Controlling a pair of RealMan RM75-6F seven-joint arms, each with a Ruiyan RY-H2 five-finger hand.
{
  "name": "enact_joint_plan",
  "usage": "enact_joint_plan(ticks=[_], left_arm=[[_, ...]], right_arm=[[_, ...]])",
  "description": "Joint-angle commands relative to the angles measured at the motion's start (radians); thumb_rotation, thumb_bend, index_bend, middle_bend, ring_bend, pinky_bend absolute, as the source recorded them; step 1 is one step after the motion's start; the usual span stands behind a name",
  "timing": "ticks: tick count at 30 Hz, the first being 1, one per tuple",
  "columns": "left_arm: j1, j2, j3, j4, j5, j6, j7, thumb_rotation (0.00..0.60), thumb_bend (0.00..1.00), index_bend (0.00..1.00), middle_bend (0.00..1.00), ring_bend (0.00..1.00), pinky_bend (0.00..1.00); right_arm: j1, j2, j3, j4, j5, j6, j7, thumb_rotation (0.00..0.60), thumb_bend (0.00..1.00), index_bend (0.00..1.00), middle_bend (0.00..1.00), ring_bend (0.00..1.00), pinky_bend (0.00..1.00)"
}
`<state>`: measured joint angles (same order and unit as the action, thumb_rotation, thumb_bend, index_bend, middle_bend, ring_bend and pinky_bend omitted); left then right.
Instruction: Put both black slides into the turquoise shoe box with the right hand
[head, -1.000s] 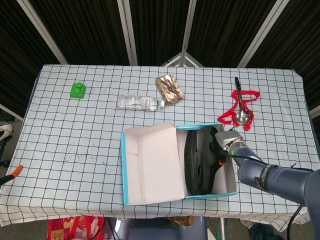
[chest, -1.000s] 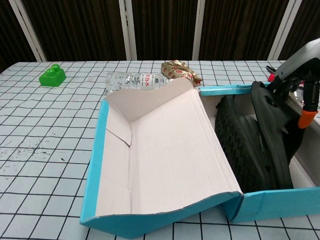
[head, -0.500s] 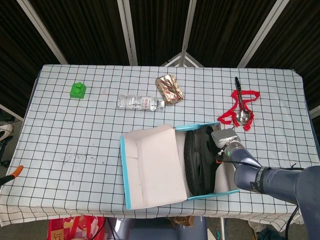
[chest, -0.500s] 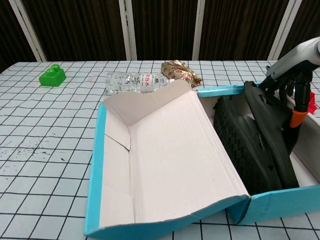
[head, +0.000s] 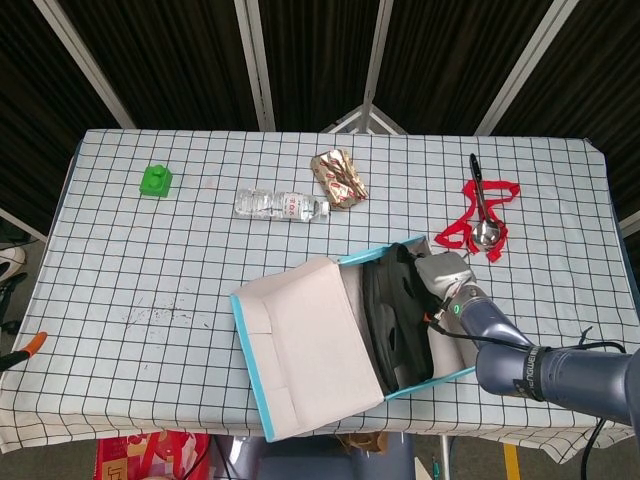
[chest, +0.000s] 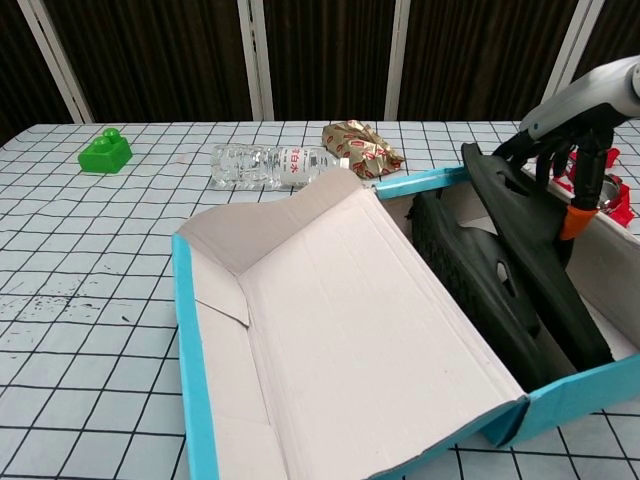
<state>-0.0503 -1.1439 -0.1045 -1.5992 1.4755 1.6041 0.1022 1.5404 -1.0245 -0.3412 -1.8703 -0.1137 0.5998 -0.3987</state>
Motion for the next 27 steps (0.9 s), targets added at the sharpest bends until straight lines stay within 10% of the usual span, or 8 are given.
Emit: enact_joint_plan(ticks=[1,23,27], left_arm=[[0.000,0.000,0.000,0.000,0.000,0.000,0.000,0.600,0.24,0.19,0.06,0.00,0.09],[0.000,0.003,0.000,-0.001,-0.002,-0.002,-0.003,0.600,0.24,0.19,0.06,0.00,0.09],[-0.001,0.002,0.002,-0.001,-0.001,-0.007,-0.004,0.600,0.24,0.19,0.06,0.00,0.09]], right_arm=[[0.025,0.012,-0.022,-0.004,0.026,-0.041,-0.014,0.600,0.18,0.08,0.09,0.11,0.03],[0.081,0.057,-0.059,-0.044,0.113,0.001,-0.035,0.600,0.18,0.02,0.01,0.05,0.01],[0.041,0.082,-0.013,-0.062,0.036,0.057,0.000,0.600,0.18,0.13,0.11,0.17,0.21]])
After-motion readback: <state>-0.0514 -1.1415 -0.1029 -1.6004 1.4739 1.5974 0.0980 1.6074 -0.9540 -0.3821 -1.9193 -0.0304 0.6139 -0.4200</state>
